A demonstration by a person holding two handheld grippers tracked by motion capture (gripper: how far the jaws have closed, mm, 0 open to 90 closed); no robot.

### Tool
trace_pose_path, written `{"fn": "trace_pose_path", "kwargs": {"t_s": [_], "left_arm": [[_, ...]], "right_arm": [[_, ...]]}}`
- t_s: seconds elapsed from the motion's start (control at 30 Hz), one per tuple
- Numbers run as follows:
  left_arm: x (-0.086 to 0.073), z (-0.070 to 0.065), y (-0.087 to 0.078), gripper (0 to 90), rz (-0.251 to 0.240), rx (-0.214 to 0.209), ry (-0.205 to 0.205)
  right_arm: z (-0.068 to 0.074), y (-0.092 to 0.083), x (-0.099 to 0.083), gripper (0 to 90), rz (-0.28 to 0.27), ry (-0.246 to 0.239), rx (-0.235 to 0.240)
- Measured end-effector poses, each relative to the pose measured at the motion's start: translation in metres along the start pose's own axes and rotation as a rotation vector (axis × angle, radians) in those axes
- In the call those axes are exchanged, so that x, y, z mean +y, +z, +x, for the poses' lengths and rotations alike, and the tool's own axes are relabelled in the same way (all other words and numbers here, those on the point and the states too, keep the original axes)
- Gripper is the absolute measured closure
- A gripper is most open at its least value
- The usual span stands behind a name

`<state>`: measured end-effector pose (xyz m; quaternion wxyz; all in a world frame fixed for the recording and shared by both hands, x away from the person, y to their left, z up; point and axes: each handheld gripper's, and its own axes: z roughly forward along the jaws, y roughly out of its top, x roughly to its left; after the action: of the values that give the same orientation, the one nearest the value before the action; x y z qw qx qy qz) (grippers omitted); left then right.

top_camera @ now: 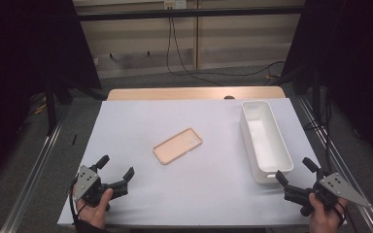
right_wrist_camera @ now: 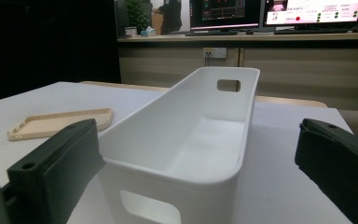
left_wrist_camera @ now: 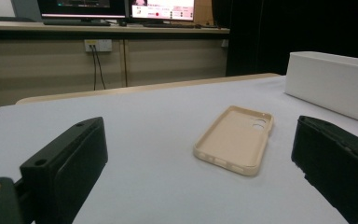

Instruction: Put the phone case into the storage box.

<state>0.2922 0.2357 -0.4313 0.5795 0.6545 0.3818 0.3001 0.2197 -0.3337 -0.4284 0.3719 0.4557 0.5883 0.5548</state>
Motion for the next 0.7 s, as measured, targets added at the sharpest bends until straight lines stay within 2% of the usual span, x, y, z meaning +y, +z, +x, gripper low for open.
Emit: {"fn": "trace_pose_path", "kwargs": {"t_s": [0.43, 0.7], "left_arm": [[0.0004, -0.0013, 0.0033, 3.3, 0.017, -0.003, 0.010], [0.0008, -0.0037, 0.0048, 3.9, 0.036, -0.037, 0.017]], "right_arm": [[-0.0016, -0.0004, -0.0015, 0.0, 0.003, 0.005, 0.011], [-0.0009, -0.0027, -0.0018, 0.0, 0.006, 0.009, 0.008]]}}
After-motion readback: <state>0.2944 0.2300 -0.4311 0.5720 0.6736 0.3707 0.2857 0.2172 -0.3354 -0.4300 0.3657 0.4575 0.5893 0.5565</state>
